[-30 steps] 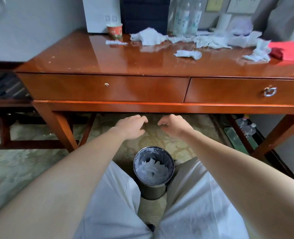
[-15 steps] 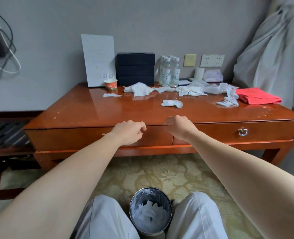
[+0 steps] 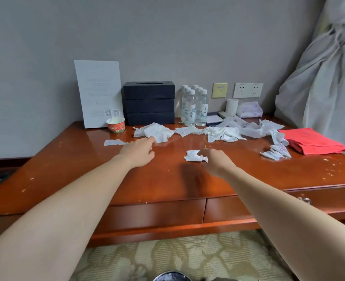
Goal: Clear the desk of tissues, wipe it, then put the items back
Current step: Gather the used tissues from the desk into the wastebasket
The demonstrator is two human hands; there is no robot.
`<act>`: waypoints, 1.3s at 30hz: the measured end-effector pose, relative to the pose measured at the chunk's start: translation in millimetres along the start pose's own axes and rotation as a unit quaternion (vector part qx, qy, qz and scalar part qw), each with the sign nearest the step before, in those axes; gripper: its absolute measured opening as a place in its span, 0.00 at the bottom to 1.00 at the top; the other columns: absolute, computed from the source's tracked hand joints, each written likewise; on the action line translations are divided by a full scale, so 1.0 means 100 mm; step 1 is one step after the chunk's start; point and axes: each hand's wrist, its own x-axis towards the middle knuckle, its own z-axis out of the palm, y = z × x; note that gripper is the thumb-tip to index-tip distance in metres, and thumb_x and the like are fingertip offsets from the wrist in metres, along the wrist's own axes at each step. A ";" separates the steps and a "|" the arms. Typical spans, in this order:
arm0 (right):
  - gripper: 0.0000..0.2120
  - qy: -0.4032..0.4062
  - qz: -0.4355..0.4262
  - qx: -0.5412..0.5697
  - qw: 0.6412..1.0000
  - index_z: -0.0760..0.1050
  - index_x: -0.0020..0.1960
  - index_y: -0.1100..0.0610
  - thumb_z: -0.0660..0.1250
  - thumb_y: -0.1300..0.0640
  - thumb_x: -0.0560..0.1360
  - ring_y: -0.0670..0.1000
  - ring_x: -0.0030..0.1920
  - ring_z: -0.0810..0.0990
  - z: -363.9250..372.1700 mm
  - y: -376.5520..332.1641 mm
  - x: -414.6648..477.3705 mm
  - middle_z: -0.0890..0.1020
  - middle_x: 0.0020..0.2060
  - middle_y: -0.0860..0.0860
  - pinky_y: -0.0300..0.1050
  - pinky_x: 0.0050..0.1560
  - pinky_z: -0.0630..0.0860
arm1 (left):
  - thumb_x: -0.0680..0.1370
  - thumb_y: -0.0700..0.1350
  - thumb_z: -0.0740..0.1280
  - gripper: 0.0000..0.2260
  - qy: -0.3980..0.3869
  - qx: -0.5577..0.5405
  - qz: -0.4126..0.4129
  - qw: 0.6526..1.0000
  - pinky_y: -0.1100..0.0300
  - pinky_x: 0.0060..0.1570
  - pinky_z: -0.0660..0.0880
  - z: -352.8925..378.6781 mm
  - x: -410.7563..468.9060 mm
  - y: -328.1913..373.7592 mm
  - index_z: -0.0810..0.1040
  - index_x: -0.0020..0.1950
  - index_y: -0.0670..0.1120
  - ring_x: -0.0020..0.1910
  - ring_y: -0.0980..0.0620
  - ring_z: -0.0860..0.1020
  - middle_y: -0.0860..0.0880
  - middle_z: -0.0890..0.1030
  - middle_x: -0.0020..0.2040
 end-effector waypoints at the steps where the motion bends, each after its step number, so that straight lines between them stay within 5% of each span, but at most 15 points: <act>1: 0.20 -0.001 -0.002 -0.004 1.000 0.70 0.70 0.50 0.61 0.59 0.78 0.58 0.61 0.76 0.03 0.03 0.12 0.76 0.66 0.55 0.49 0.56 0.76 | 0.82 0.47 0.61 0.16 0.001 -0.002 -0.009 1.000 0.49 0.53 0.79 0.02 0.14 -0.06 0.68 0.70 0.50 0.59 0.49 0.77 0.49 0.77 0.64; 12: 0.19 -0.035 -0.038 -0.005 0.999 0.75 0.67 0.54 0.67 0.59 0.76 0.56 0.61 0.76 0.32 0.14 1.46 0.77 0.63 0.55 0.47 0.60 0.73 | 0.81 0.48 0.62 0.21 -0.024 -0.021 -0.012 0.999 0.51 0.65 0.72 0.55 1.43 -0.56 0.67 0.75 0.51 0.70 0.47 0.70 0.48 0.68 0.75; 15: 0.30 -0.006 -0.054 -0.036 0.998 0.64 0.75 0.54 0.69 0.54 0.75 0.58 0.71 0.65 0.38 0.05 1.76 0.68 0.71 0.56 0.51 0.70 0.65 | 0.83 0.51 0.59 0.21 -0.075 -0.013 -0.003 0.997 0.53 0.68 0.70 0.69 1.59 -0.65 0.64 0.77 0.55 0.72 0.48 0.68 0.50 0.67 0.76; 18: 0.38 -0.037 -0.042 -0.098 0.994 0.52 0.79 0.53 0.66 0.45 0.77 0.58 0.78 0.47 0.41 -0.04 2.00 0.52 0.79 0.53 0.54 0.76 0.51 | 0.84 0.50 0.57 0.18 -0.089 -0.021 -0.008 0.996 0.57 0.58 0.74 0.78 1.61 -0.71 0.67 0.74 0.56 0.65 0.50 0.74 0.50 0.72 0.71; 22: 0.39 -0.110 0.003 -0.069 0.992 0.53 0.79 0.49 0.63 0.35 0.75 0.57 0.79 0.40 0.42 -0.04 2.17 0.48 0.79 0.56 0.57 0.75 0.45 | 0.83 0.48 0.60 0.13 -0.041 -0.034 -0.008 0.999 0.53 0.60 0.75 0.81 1.62 -0.79 0.76 0.66 0.55 0.63 0.51 0.75 0.53 0.77 0.67; 29: 0.33 -0.073 -0.041 -0.039 0.996 0.65 0.74 0.57 0.68 0.42 0.75 0.57 0.66 0.72 0.47 -0.19 1.95 0.72 0.68 0.55 0.50 0.64 0.71 | 0.81 0.46 0.63 0.07 -0.022 -0.006 -0.023 0.999 0.56 0.48 0.72 0.74 1.42 -0.73 0.79 0.53 0.56 0.57 0.49 0.77 0.51 0.81 0.58; 36: 0.11 -0.096 -0.053 -0.011 0.994 0.79 0.50 0.58 0.71 0.51 0.75 0.55 0.47 0.76 0.37 -0.37 1.26 0.79 0.43 0.52 0.41 0.36 0.70 | 0.80 0.44 0.64 0.07 -0.028 -0.028 -0.036 0.999 0.57 0.46 0.72 0.62 0.80 -0.61 0.76 0.46 0.56 0.53 0.49 0.78 0.52 0.82 0.54; 39: 0.09 -0.095 -0.047 0.000 0.994 0.79 0.50 0.60 0.71 0.54 0.75 0.58 0.48 0.78 0.35 -0.41 0.97 0.81 0.44 0.54 0.42 0.39 0.73 | 0.79 0.44 0.65 0.06 -0.051 -0.042 -0.050 0.997 0.55 0.47 0.73 0.56 0.52 -0.59 0.73 0.49 0.56 0.53 0.49 0.79 0.54 0.83 0.51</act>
